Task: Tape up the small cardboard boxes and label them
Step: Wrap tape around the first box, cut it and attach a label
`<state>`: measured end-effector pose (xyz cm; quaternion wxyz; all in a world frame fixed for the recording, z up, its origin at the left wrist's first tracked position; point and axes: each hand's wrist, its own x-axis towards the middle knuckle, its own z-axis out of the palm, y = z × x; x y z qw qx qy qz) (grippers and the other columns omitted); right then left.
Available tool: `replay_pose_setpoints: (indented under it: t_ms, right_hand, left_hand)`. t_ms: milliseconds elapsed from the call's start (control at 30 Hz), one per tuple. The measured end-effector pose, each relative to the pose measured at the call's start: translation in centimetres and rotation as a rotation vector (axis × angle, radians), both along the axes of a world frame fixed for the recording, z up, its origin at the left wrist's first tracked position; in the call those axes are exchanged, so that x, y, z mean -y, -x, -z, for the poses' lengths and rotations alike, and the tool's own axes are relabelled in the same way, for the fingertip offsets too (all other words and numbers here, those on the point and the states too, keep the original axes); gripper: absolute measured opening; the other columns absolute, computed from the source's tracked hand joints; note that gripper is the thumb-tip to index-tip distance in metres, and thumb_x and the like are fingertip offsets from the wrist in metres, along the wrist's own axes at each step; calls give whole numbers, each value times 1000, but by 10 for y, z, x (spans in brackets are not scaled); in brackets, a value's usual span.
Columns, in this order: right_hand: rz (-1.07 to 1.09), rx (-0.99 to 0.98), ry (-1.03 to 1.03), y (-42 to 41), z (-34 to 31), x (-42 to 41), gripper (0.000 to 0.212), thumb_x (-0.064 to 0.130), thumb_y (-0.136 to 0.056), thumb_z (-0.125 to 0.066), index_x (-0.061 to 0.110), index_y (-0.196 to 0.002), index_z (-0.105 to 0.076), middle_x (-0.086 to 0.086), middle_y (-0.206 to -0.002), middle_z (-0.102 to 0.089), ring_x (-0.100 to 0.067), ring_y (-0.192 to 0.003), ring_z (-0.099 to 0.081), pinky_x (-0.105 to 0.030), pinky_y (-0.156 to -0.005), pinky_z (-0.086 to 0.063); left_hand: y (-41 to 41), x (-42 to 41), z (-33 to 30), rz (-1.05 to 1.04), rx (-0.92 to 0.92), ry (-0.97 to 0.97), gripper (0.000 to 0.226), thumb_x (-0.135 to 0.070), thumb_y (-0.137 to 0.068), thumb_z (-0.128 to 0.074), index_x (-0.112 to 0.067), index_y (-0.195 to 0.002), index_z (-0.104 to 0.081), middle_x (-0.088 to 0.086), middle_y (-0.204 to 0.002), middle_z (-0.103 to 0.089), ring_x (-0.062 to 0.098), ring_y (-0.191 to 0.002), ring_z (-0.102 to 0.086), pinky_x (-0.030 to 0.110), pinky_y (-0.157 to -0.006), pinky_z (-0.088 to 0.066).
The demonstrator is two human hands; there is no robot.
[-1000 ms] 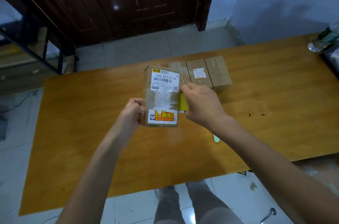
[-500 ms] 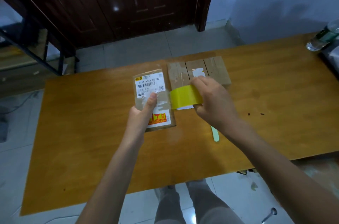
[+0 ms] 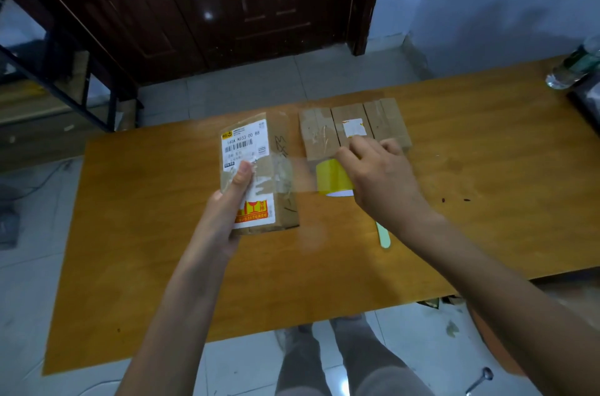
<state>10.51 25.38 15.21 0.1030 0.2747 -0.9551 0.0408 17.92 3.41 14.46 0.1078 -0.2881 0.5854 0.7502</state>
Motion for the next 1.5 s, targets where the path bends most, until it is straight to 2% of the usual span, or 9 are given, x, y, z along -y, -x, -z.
replay_pose_setpoints:
  t_ms: [167, 633, 733, 933, 1033, 1133, 1300, 1400, 1500]
  right_hand:
    - [-24, 17, 12, 1, 4, 13, 43, -16, -65, -50, 8, -99, -60, -6, -80, -49, -25, -68, -46, -35, -68, -33]
    - [-55, 55, 38, -10, -1, 35, 58, -7, -65, -13, 6, -96, -59, -9, -78, -47, -27, -67, -45, -36, -66, -34]
    - [-68, 33, -36, -13, -2, 36, 44, -9, -70, -28, 8, -97, -59, -8, -83, -50, -27, -73, -48, -37, -69, -34]
    - [-7, -39, -91, -17, -16, 38, 25, -6, -66, -41, 11, -73, -57, -5, -72, -50, -24, -64, -47, -35, -65, -32]
    - [20, -54, -146, -19, -23, 40, 27, -8, -64, -37, 11, -69, -56, -5, -71, -51, -25, -63, -49, -35, -67, -33]
    - [12, -78, -180, -20, -25, 42, 47, -11, -68, -24, 10, -86, -63, -3, -77, -53, -24, -69, -52, -35, -72, -37]
    - [53, 30, -261, -21, -30, 51, 58, 15, -89, -49, 2, -144, -36, 0, -94, -59, -20, -86, -59, -34, -84, -41]
    - [-62, 216, -196, -15, -37, 42, 99, 37, -76, -72, 5, -150, -15, -4, -106, -57, -26, -99, -53, -37, -86, -33]
    - [-127, 176, -59, -11, -41, 26, 86, 35, -68, -77, 15, -142, -38, 3, -108, -63, -24, -101, -52, -37, -83, -38]
  left_hand:
    - [-1, 0, -7, 47, -76, -71, 64, -77, -53, -74, -31, -97, -77, 10, -112, -72, 27, -98, -71, 43, -84, -59]
    - [9, -14, -1, 129, -203, -367, 94, -73, -57, -75, -24, -135, -54, 8, -126, -65, 26, -112, -65, 39, -78, -57]
    - [10, -16, 6, 159, -154, -386, 84, -75, -62, -71, -26, -130, -60, 9, -128, -65, 27, -113, -65, 39, -78, -57]
    - [22, -20, 11, 241, -87, 39, 65, -83, -75, -35, -41, -114, -65, -5, -105, -74, 14, -94, -71, 32, -71, -57]
    - [22, -11, 12, 150, -40, 278, 54, -71, -81, -48, -22, -100, -60, 6, -102, -72, 19, -92, -69, 33, -73, -55]
    - [21, -5, 2, 166, -28, 228, 46, -59, -89, -55, -17, -106, -60, 9, -108, -69, 24, -97, -68, 36, -77, -56]
    - [14, -22, -8, 350, -30, 266, 101, -52, -49, -90, -21, -130, -38, -4, -117, -61, 10, -104, -65, 28, -75, -59]
    - [9, -26, 4, 335, -36, 254, 100, -30, -50, -95, -18, -132, -39, 0, -119, -59, 11, -104, -64, 21, -70, -57]
    - [7, -22, 18, 257, -32, 184, 86, -22, -52, -89, -15, -127, -48, 7, -111, -66, 19, -96, -68, 35, -78, -59]
